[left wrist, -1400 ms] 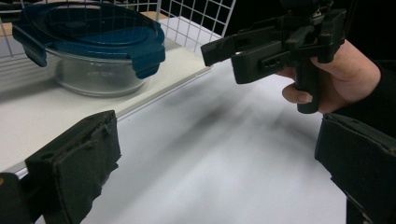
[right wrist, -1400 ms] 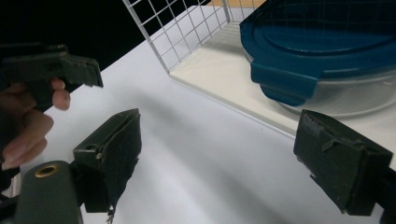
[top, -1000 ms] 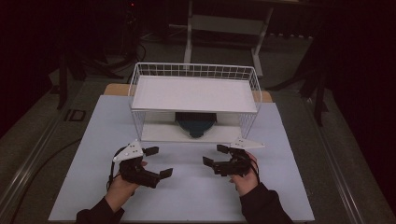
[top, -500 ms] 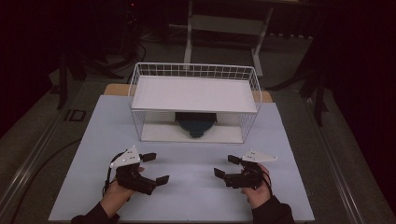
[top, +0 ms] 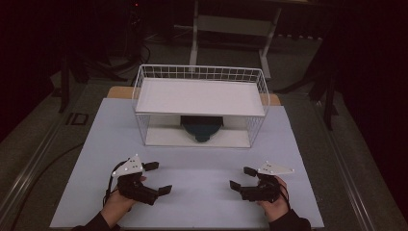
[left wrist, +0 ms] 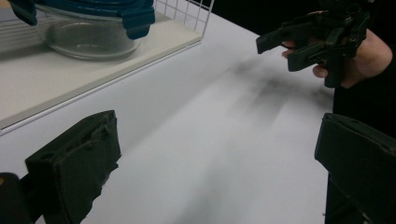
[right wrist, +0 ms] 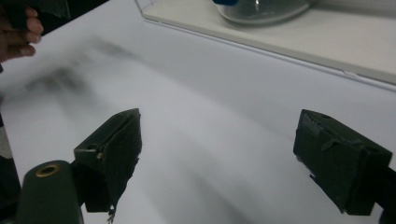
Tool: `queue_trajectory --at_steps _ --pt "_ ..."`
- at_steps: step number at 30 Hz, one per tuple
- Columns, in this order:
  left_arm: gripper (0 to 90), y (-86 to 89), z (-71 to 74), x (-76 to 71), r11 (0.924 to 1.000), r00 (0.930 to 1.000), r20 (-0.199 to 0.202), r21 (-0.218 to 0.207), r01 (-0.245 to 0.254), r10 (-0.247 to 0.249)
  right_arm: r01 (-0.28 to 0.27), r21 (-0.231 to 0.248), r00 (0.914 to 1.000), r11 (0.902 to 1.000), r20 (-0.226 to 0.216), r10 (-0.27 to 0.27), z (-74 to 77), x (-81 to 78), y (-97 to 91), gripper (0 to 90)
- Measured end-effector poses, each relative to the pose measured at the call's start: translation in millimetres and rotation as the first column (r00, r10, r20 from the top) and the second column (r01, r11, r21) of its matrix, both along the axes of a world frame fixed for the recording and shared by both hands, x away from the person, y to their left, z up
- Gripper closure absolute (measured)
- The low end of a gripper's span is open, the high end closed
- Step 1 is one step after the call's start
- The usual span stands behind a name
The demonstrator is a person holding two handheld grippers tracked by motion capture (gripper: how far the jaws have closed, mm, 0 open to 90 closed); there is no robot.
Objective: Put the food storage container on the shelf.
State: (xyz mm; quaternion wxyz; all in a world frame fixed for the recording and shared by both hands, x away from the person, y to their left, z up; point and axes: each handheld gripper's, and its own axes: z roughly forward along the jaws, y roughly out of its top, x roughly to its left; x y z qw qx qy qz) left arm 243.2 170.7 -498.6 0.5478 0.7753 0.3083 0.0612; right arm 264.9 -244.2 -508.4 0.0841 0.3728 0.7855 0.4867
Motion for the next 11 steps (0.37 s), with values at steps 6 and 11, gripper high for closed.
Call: queue_trajectory --at_steps 6,11 --pt "0.3 -0.8 -0.8 -0.3 0.9999 1.0000 0.004 0.010 0.006 -0.006 0.015 -0.028 0.9997 0.9995 -0.020 -0.015 -5.8 -1.0 -6.6 15.4" --pt "0.3 -0.3 -1.3 -0.1 1.0000 1.0000 0.001 0.003 0.002 -0.002 0.006 -0.029 0.9996 0.9996 -0.028 -0.007 -7.0 -0.5 -5.1 15.4"
